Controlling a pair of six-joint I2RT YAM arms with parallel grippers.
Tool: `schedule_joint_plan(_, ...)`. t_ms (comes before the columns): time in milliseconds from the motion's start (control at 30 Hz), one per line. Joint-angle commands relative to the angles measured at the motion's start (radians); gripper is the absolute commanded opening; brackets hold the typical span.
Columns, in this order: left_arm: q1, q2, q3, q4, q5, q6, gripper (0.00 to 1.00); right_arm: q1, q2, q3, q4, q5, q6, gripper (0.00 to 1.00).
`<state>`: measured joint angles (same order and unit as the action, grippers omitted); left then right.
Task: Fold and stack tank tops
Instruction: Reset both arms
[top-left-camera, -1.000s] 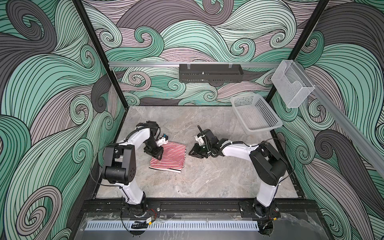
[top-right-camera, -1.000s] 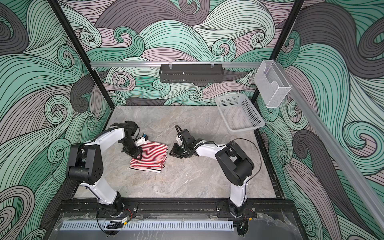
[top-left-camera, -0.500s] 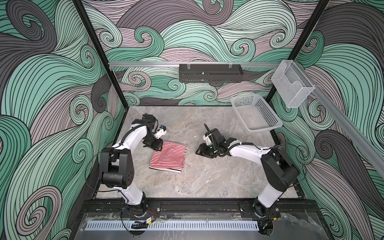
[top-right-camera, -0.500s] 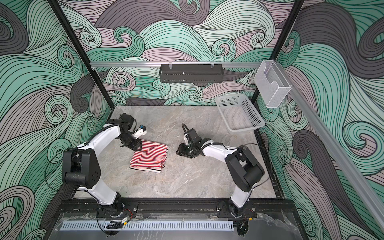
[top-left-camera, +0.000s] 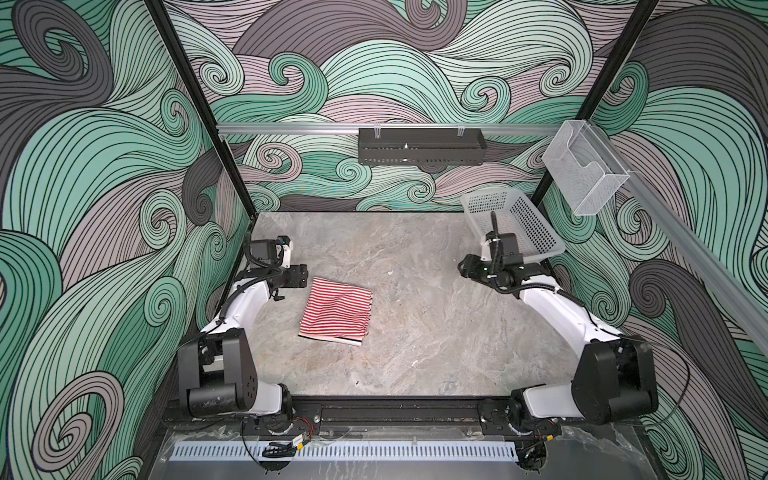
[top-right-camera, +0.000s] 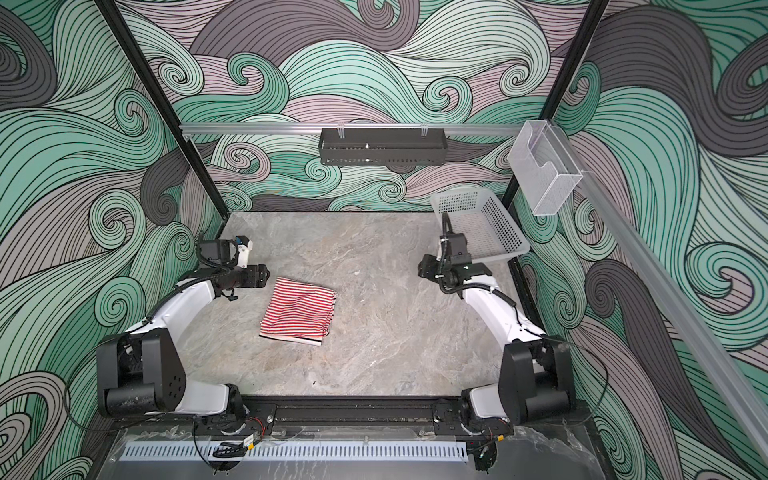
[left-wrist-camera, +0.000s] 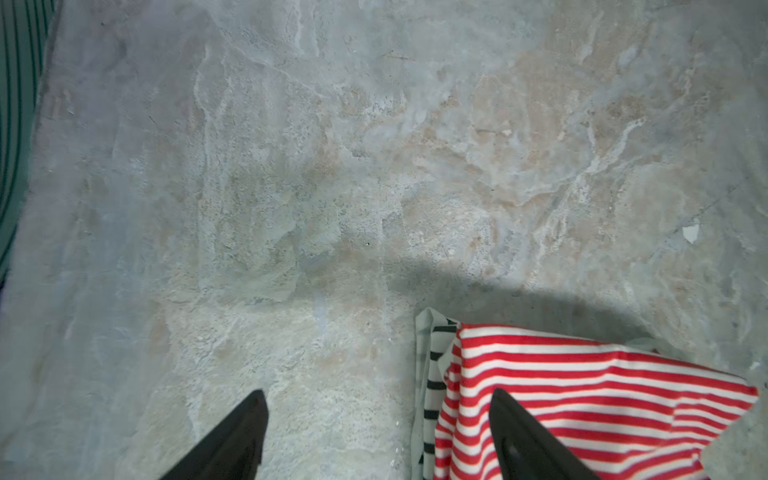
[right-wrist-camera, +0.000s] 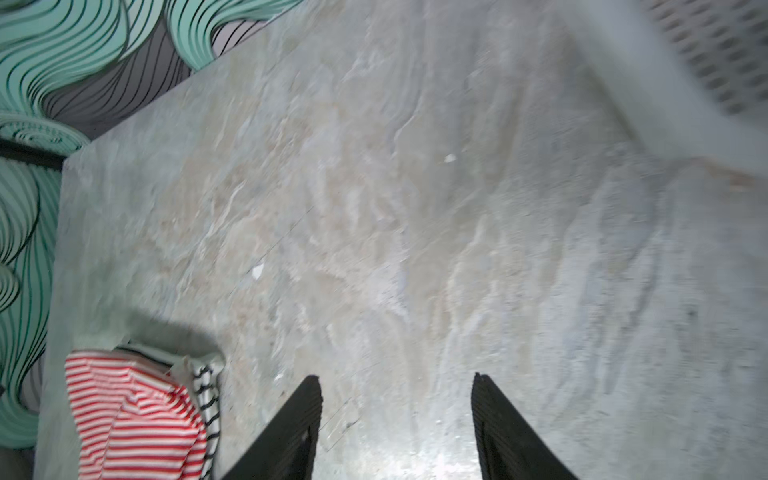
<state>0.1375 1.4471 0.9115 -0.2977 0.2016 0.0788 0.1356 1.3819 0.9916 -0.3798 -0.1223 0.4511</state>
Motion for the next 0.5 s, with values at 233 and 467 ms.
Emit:
schedule_joint_plan(233,0.009,0.216,0.036,0.159,0.251,-0.078,0.99,-0.168,-0.170,-0.143,0.056,0.040,-0.074,0.60)
schedule_joint_plan(467,0.010,0.286,0.097,0.121,0.213,-0.089,0.99,-0.182,-0.202,-0.192,0.075,0.096,-0.078,0.60)
